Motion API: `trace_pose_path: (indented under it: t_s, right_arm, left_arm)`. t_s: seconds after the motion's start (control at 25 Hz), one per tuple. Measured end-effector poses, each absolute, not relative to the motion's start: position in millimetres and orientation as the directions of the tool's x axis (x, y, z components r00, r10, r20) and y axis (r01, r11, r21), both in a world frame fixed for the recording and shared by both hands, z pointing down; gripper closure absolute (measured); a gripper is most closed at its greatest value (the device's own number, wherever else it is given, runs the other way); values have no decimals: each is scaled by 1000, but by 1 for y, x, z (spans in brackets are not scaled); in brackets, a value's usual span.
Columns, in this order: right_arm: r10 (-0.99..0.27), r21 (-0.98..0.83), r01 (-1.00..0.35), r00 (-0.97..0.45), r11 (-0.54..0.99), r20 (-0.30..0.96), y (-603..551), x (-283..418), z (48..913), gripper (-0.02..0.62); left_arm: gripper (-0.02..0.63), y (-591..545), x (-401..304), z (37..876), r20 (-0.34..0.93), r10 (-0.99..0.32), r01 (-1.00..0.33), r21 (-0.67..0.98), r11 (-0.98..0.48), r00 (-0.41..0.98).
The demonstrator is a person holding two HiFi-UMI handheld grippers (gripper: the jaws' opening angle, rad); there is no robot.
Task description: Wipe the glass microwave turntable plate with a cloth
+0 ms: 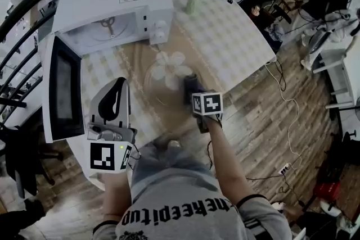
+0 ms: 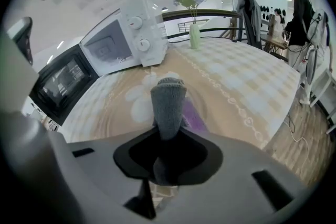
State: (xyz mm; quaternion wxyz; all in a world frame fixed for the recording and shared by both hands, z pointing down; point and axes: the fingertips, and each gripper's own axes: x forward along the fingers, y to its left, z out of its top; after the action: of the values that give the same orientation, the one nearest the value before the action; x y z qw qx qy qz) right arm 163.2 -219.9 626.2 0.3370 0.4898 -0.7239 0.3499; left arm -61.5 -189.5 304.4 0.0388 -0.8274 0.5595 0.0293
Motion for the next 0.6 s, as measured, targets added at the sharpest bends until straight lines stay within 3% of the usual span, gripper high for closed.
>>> trace_pose_path:
  t_s: [0.32,0.6]
  right_arm:
    - [-457,-214,-939,-320,268,830,-221,176,623,506]
    - [-338,-329,-806,-525,492,781,-171,51,611,505]
  left_arm:
    - [595,-168,-49,304,-87,-946,-950,-47,-308,311]
    - [595,-155,-55,305,-80,-958,-960,-60,-272,276]
